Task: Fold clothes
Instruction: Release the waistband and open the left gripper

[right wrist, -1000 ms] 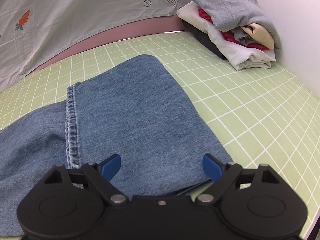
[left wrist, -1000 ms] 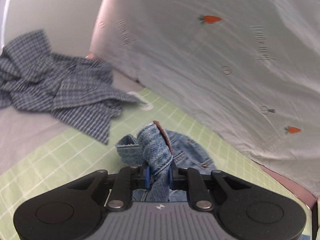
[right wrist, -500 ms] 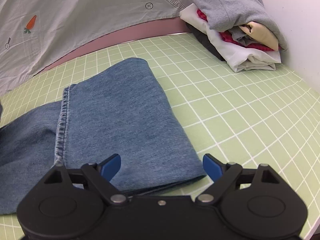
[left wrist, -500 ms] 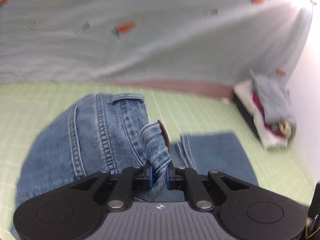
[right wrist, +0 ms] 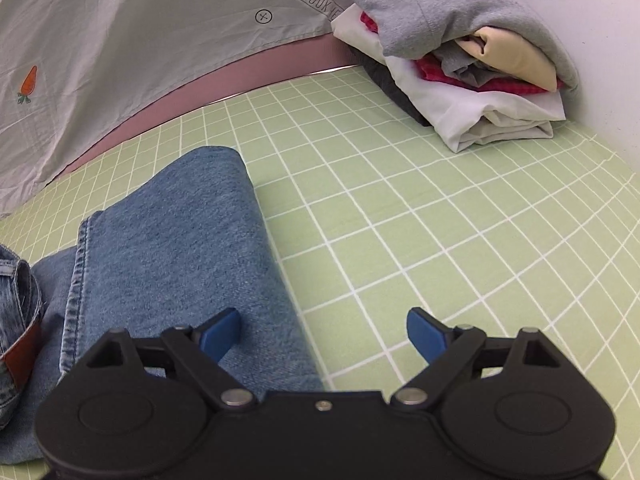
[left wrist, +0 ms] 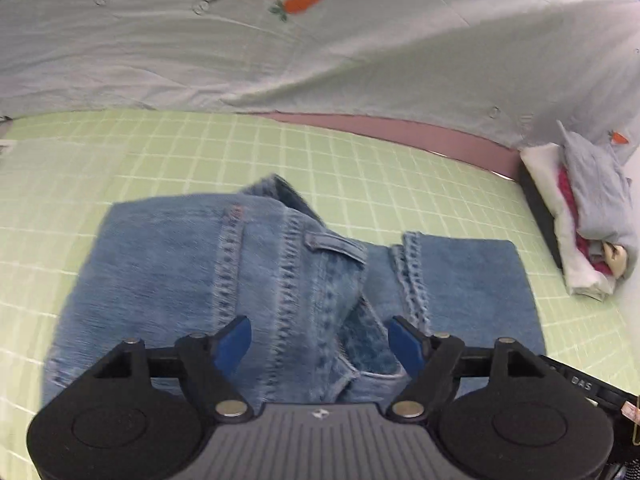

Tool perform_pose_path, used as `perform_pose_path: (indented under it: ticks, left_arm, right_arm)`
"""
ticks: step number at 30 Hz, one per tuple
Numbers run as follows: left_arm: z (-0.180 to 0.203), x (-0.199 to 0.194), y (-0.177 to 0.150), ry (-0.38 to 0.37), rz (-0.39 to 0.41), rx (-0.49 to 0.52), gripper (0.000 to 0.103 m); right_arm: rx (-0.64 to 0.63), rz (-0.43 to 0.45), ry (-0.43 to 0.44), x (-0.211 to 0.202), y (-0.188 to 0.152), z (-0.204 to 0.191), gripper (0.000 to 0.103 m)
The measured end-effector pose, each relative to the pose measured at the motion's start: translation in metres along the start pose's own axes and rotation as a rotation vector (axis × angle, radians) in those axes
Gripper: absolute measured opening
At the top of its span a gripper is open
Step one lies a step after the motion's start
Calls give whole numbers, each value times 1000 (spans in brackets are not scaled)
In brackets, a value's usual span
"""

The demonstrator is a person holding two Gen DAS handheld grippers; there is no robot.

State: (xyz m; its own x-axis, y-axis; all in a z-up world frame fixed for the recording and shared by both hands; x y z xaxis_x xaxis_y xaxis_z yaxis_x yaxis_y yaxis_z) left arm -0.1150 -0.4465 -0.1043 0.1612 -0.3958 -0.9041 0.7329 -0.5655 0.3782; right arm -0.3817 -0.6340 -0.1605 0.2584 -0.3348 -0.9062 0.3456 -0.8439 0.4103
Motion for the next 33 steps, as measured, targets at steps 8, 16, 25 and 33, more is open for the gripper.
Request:
perform_pose_path:
  ticks: [8,16,25,33]
  left_arm:
    - [-68,16,-4,338,-95,-102,80]
    - [-69,47,-20,414,-138,-65,85]
    - [-73,48,-17,398,-151,-71,87]
    - [-69,46,-20,403,-141,-74,88]
  right_arm:
    - [7,-19,30,8,-1,-1,92]
    - [0,-46,73,11,-1,-5,92]
    - [-90,-90,91,24,4,-28,93]
    - [-198,-129,69,19,11,-47,48]
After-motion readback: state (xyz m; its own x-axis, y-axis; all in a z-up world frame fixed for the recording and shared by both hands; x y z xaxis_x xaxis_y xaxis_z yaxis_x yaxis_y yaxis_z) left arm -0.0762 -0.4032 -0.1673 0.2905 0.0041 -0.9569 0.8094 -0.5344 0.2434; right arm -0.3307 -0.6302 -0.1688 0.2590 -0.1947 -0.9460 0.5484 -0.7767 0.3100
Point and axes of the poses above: each gripper's, at about its wrist camera, not at the fingertips, and x roughly the way its jaws point, z to its right, y to its top, the point moved 4 cm from there along x, roughly the way its jaws point, and after that the axes turned 15 degrees about -z, right-handed, at the moved point
